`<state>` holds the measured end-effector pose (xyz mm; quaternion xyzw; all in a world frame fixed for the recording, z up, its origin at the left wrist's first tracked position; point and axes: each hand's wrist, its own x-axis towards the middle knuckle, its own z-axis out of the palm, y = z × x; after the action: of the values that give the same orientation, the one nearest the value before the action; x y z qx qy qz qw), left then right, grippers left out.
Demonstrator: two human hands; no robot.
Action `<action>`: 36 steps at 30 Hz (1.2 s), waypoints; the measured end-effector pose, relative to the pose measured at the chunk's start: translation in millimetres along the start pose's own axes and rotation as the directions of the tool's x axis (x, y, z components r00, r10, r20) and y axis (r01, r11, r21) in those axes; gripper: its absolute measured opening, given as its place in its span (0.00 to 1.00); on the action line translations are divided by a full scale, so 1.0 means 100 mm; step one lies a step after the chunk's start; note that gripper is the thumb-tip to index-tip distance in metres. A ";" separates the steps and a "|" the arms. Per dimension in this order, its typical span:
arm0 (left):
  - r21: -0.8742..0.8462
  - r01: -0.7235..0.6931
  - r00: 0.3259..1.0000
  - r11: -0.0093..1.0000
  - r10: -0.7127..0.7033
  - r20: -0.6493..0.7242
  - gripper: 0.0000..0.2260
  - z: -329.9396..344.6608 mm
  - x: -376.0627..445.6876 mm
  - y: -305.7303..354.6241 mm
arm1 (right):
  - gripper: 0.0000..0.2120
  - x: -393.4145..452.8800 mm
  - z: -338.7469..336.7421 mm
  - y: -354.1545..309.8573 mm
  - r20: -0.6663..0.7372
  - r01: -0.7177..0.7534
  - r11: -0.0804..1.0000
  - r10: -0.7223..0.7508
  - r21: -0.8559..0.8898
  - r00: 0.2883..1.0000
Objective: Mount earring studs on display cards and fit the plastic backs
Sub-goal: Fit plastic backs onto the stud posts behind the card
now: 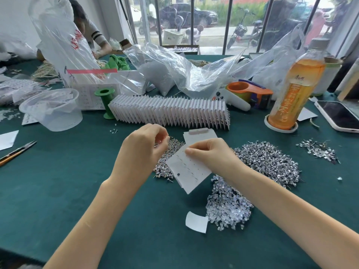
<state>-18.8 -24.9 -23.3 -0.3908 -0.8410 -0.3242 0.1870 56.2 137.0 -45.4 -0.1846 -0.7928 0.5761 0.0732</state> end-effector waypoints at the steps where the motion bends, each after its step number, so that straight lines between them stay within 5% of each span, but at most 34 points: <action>1: 0.002 0.002 1.000 1.000 -0.002 -0.016 0.02 -0.01 0.00 -0.03 | 0.06 0.00 -0.01 0.01 0.012 -0.008 1.000 0.008 0.005 1.000; 8: -0.112 0.080 0.996 0.990 -0.082 -0.018 0.02 -0.01 0.01 -0.10 | 0.03 -0.03 -0.23 -0.19 0.095 -0.037 0.999 0.038 -0.021 0.995; 11: -0.255 0.105 0.993 0.961 -0.089 0.075 0.03 0.02 -0.01 -0.02 | 0.02 -0.04 -0.67 -0.38 0.013 -0.002 1.000 0.003 -0.030 1.000; 14: -0.337 0.037 0.965 0.941 0.054 0.256 0.03 0.13 -0.04 0.18 | 0.02 -0.10 -1.08 -0.41 -0.100 0.014 0.998 -0.008 0.062 0.995; 18: -0.303 -0.160 0.848 0.939 0.288 0.445 0.02 0.37 -0.07 0.43 | 0.02 -0.20 -1.26 -0.21 -0.100 -0.038 0.991 0.052 0.131 0.994; 24: -0.284 -0.224 0.777 0.932 0.347 0.525 0.07 0.46 -0.03 0.52 | 0.04 -0.34 -1.25 -0.02 -0.165 0.110 0.991 -0.097 0.072 0.981; 27: -0.249 -0.132 0.814 0.959 0.249 0.524 0.07 0.44 0.01 0.50 | 0.07 -0.44 -1.18 -0.04 -0.351 0.388 0.920 -0.382 -0.057 0.855; 29: -0.385 0.103 0.844 0.917 0.124 0.522 0.08 0.41 0.06 0.53 | 0.04 -0.55 -1.14 -0.08 -0.412 0.523 0.804 -0.594 -0.282 0.691; 31: -0.581 0.464 0.765 0.668 0.028 0.643 0.16 0.36 0.13 0.59 | 0.05 -0.64 -1.13 -0.10 -0.314 0.557 0.549 -0.828 -0.623 0.465; 33: -0.574 0.734 0.604 0.362 0.036 0.796 0.25 0.33 0.21 0.68 | 0.04 -0.69 -1.09 -0.04 -0.099 0.549 0.251 -0.952 -0.797 0.290; 36: -0.578 0.784 0.586 0.228 0.037 0.809 0.21 0.38 0.25 0.73 | 0.05 -0.74 -0.95 0.09 0.134 0.533 0.034 -0.952 -0.845 0.275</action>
<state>20.5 50.2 -6.9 -0.2675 -0.5749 -0.6024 -0.4848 157.5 196.1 -15.8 0.1379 -0.8641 -0.0335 0.4829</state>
